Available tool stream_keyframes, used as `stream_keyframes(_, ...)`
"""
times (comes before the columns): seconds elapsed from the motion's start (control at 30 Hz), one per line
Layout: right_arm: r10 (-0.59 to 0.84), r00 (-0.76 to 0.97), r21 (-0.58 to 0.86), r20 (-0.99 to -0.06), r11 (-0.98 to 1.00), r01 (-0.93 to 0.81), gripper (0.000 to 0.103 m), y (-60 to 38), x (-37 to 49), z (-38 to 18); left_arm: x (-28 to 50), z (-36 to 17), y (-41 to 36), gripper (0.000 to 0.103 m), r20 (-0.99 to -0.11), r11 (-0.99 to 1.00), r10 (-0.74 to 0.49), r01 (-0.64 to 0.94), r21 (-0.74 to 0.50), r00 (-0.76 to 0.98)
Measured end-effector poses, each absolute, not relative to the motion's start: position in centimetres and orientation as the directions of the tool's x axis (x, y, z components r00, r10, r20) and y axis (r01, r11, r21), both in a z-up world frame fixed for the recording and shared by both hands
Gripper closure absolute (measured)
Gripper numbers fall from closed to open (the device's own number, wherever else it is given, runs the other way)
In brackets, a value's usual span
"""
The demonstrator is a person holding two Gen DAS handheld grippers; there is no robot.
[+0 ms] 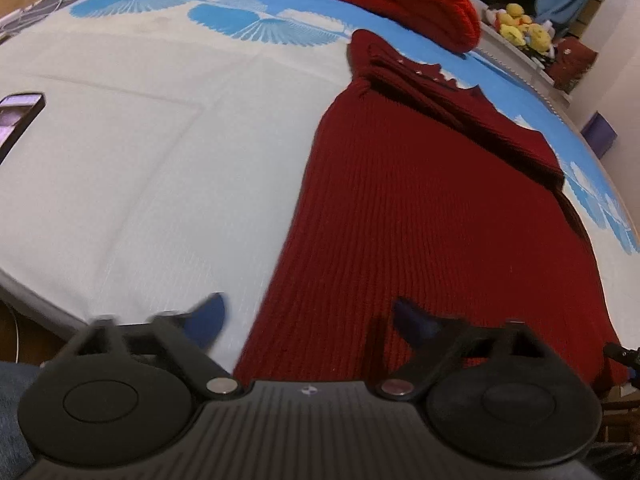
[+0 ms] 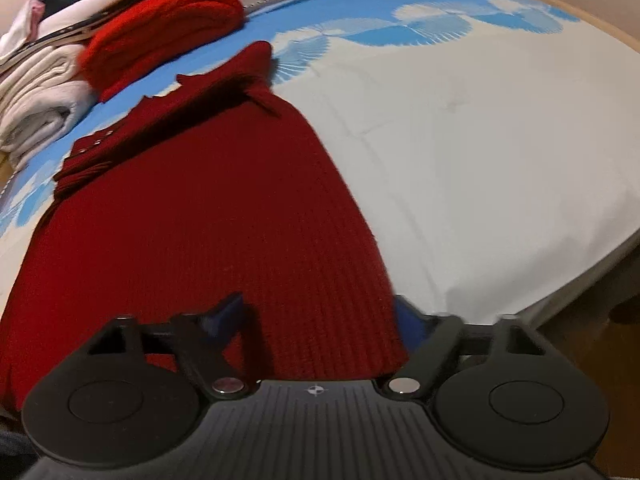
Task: Fold small clothes
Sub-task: 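Grasp the sweater hem with the left gripper while the right gripper grasps it too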
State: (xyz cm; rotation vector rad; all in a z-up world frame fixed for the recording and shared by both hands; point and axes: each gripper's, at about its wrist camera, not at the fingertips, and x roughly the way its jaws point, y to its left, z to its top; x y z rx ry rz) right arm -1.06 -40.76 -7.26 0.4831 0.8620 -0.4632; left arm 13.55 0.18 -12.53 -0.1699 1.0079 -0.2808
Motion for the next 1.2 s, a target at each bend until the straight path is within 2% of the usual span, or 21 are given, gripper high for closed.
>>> stream_keyframes(0.03,-0.181,0.565,0.215,-0.805,0.799,0.561,0.054,-40.8,-1.1,-7.2,13.6,-12.5,0.1,0.039,-0.807,0.947,-0.32,0.167,-0.273,0.497)
stream_keyframes(0.1,-0.166,0.56,0.222,-0.812,0.799,0.559,0.075,-40.9,-1.1,-7.3,13.6,-12.5,0.1,0.069,-0.815,0.954,-0.301,0.167,-0.25,0.495)
stream_keyframes(0.13,-0.157,0.561,0.232,-0.813,0.796,0.558,0.077,-41.0,-1.1,-7.3,13.6,-12.6,0.2,0.073,-0.82,0.959,-0.283,0.161,-0.233,0.498)
stream_keyframes(0.2,-0.145,0.564,0.25,-0.813,0.788,0.563,0.08,-41.2,-1.1,-7.3,13.8,-12.5,0.7,0.088,-0.82,0.955,-0.297,0.144,-0.26,0.489)
stream_keyframes(0.4,-0.147,0.568,0.253,-0.81,0.786,0.564,0.084,-40.9,-1.6,-6.7,13.6,-11.9,1.3,0.094,-0.818,0.945,-0.327,0.152,-0.289,0.474)
stream_keyframes(0.63,-0.108,0.623,0.31,-0.775,0.794,0.523,0.085,-39.8,-4.2,-4.3,11.4,-10.2,2.2,0.095,-0.814,0.932,-0.361,0.206,-0.299,0.454)
stream_keyframes(1.0,-0.007,0.68,0.454,-0.733,0.739,0.497,0.086,-37.8,-11.8,2.3,4.4,-5.3,5.8,0.096,-0.765,0.867,-0.495,0.29,-0.405,0.412)
stream_keyframes(1.2,-0.006,0.707,0.498,-0.707,0.706,0.504,0.087,-38.8,-9.8,4.6,7.2,-3.0,6.0,0.096,-0.724,0.83,-0.557,0.256,-0.495,0.406)
